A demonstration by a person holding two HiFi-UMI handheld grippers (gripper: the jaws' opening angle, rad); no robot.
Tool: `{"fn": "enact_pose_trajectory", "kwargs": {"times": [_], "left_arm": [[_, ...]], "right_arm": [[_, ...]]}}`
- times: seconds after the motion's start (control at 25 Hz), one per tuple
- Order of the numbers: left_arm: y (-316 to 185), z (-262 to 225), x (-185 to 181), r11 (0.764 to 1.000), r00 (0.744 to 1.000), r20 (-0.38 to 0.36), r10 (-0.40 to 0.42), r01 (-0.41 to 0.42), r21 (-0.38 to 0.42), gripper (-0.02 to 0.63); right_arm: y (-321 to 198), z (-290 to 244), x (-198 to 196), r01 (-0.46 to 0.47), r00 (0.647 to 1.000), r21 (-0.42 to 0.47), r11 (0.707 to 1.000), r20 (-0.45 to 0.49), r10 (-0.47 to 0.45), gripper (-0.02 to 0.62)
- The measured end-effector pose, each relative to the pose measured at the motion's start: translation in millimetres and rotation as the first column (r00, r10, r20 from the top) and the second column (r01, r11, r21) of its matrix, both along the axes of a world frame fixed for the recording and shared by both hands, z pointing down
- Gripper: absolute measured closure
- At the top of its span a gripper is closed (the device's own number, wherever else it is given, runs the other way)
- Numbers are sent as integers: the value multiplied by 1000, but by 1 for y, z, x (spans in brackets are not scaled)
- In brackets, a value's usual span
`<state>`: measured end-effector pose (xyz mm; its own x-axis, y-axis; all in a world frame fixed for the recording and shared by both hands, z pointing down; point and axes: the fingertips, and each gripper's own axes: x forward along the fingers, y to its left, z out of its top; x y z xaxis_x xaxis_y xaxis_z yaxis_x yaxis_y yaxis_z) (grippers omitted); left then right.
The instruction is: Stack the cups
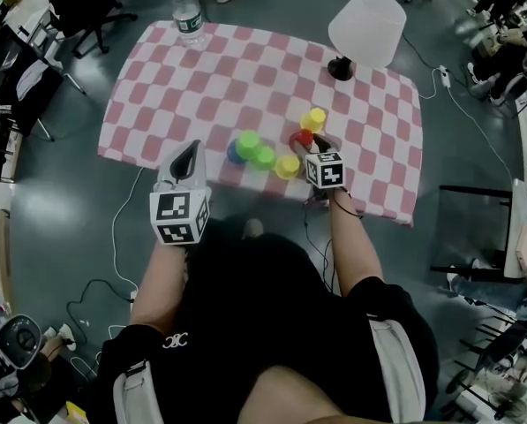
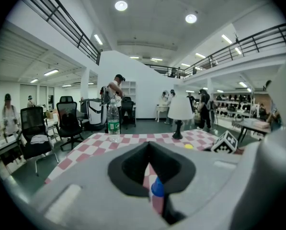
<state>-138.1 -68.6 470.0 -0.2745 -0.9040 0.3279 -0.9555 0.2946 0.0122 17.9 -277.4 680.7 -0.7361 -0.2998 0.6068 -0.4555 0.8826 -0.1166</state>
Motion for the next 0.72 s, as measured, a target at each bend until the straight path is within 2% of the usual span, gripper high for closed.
{"fn": "enact_pose_trajectory", "kwargs": {"times": [0.32, 0.56, 0.72], "left_arm": [[-8, -1, 1, 1000, 1000, -2, 26, -26, 7, 607], [-21, -2, 5, 997, 997, -12, 79, -79, 9, 607], [-27, -6, 5, 993, 993, -19, 119, -119, 18, 607]], "right_arm": [[-1, -29, 2, -15, 999, 45, 999, 51, 13, 370], [-1, -73, 8, -84, 990, 71, 994, 121, 75, 370], [10, -99, 9, -100, 985, 83, 992, 152, 86, 370]]}}
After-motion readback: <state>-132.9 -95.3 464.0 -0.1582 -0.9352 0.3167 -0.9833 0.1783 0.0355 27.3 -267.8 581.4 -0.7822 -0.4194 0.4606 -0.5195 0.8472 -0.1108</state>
